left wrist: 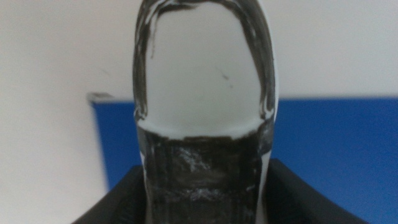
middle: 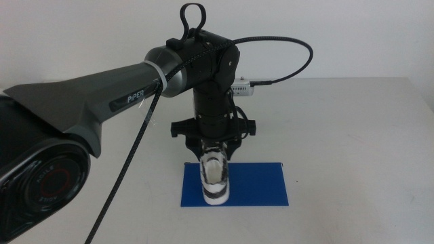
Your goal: Use one arm to grab the shoe from the table and place it on the mat.
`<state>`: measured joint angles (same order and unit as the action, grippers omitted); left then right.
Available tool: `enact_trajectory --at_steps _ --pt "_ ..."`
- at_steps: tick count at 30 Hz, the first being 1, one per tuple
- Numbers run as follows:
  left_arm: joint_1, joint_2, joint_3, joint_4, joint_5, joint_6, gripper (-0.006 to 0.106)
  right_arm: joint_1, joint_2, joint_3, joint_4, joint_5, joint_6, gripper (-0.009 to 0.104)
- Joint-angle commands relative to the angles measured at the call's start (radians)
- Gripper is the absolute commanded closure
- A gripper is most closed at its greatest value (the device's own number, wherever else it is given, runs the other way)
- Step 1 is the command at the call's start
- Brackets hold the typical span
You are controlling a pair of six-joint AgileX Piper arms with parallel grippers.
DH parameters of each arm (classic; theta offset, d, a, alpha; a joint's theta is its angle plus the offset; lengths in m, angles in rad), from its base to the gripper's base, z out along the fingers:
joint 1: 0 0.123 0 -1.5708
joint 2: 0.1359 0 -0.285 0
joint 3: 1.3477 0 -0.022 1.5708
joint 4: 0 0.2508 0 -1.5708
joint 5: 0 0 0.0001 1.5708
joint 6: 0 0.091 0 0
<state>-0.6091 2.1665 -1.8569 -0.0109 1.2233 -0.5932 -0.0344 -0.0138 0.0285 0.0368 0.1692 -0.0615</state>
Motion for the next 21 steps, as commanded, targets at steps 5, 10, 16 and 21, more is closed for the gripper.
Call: enact_trajectory --at_steps 5,10,16,21 --pt "-0.014 -0.067 -0.032 0.083 0.093 -0.138 0.086 -0.005 -0.021 -0.01 -0.008 -0.079 -0.013 0.029" --pt "-0.014 -0.066 -0.032 0.07 0.094 -0.458 0.086 -0.005 -0.021 -0.01 -0.008 -0.079 -0.013 0.029" --pt "-0.026 -0.066 -0.032 0.031 0.094 -0.907 0.086 -0.005 -0.021 -0.01 -0.008 -0.079 -0.013 0.029" --pt "-0.052 -0.066 -0.032 0.024 0.094 -1.142 0.086 -0.005 -0.021 -0.01 -0.008 -0.079 -0.013 0.029"
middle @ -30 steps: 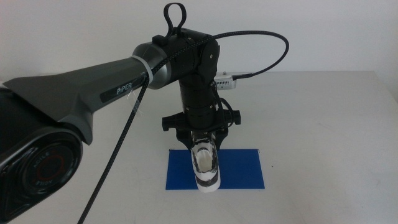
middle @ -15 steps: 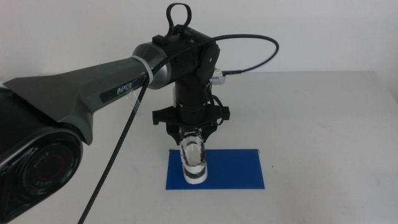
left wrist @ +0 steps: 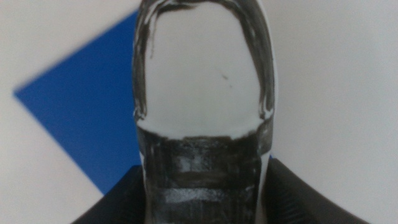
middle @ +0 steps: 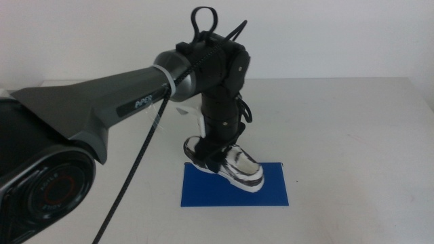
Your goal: Use one arm to grab the shoe from the table and place it on the mat.
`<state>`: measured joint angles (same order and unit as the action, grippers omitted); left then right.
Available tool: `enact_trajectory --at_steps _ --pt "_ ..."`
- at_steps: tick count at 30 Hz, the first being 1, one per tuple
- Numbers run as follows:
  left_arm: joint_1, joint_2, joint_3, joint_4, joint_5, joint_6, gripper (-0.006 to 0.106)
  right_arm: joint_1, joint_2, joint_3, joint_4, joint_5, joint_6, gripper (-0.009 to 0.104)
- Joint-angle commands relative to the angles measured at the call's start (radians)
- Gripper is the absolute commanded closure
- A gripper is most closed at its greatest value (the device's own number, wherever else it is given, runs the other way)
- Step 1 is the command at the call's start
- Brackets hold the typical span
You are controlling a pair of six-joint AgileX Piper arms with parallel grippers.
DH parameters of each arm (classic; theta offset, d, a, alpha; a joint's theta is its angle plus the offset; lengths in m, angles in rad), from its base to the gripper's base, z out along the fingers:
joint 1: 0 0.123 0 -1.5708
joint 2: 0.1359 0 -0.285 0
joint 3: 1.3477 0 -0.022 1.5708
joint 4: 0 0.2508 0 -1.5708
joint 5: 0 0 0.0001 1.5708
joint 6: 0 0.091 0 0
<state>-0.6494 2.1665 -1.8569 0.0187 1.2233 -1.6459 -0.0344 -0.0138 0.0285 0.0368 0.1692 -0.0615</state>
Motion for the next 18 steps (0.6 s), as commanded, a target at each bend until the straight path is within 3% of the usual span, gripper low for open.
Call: enact_trajectory --at_steps 1,7,18 --pt "-0.019 -0.066 -0.032 -0.006 0.094 -0.147 0.086 -0.005 -0.021 -0.01 -0.008 -0.079 -0.013 0.029" --pt "-0.037 -0.066 -0.032 -0.029 0.094 -0.471 0.086 -0.005 -0.021 -0.01 -0.008 -0.079 -0.013 0.029" --pt "-0.04 -0.052 -0.03 -0.063 0.094 -0.473 0.086 -0.005 -0.021 -0.01 -0.008 -0.079 -0.013 0.029"
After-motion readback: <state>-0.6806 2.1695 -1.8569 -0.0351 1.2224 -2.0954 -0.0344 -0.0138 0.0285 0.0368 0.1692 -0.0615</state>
